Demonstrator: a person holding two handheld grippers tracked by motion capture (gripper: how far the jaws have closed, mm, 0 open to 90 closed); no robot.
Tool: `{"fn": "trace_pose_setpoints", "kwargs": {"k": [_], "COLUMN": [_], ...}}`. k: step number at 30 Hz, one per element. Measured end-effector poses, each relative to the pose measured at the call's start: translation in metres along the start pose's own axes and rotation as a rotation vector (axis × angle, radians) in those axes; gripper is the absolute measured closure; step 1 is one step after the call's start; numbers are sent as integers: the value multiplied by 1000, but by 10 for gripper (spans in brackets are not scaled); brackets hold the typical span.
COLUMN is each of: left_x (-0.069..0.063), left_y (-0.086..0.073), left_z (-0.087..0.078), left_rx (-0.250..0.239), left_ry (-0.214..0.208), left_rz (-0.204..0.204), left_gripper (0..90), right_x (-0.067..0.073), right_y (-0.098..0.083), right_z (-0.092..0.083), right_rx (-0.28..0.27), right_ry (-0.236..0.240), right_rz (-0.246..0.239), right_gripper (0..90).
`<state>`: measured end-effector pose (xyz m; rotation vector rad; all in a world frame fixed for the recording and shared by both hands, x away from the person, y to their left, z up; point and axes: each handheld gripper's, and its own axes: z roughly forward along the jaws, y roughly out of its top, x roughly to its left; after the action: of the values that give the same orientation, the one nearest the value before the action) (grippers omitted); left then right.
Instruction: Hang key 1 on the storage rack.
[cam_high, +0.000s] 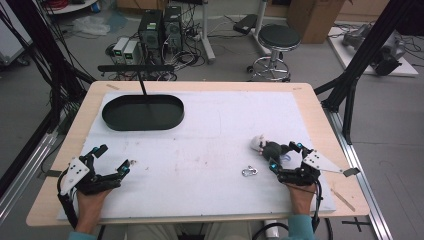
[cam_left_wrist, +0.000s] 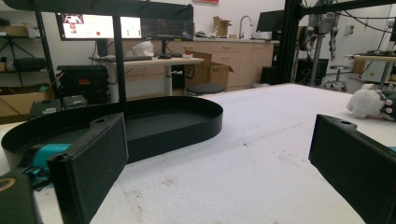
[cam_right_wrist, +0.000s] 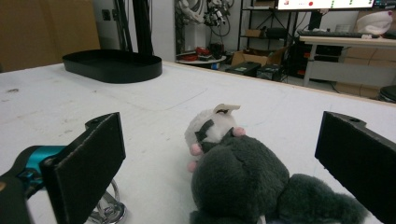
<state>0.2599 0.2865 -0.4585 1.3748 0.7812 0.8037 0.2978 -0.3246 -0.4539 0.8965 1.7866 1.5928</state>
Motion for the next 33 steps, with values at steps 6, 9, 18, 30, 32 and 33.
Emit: {"fn": "trace_pose_setpoints", "kwargs": {"k": [6,9,18,30,32,33], "left_x": [0,0,0,0,0,0], "left_y": [0,0,0,0,0,0], "left_z": [0,0,0,0,0,0], "left_rx": [0,1,1,1,1,1], "left_ry": [0,-1,-1,0,0,0], "left_rz": [5,5,5,6,7,6], "left_gripper": [51,50,50,51,51,51], "right_x": [0,-1,0,-8,-10,-11], "right_y": [0,0,1,30,39,43], "right_z": [0,0,0,-10,-11,-12], "right_rx": [2,-5,1,35,48,59], "right_ry": [4,3,-1,-14,-6,-2], "right_rz": [10,2,-4,-39,-50,-56], "right_gripper": [7,7,7,7,7,7]}}
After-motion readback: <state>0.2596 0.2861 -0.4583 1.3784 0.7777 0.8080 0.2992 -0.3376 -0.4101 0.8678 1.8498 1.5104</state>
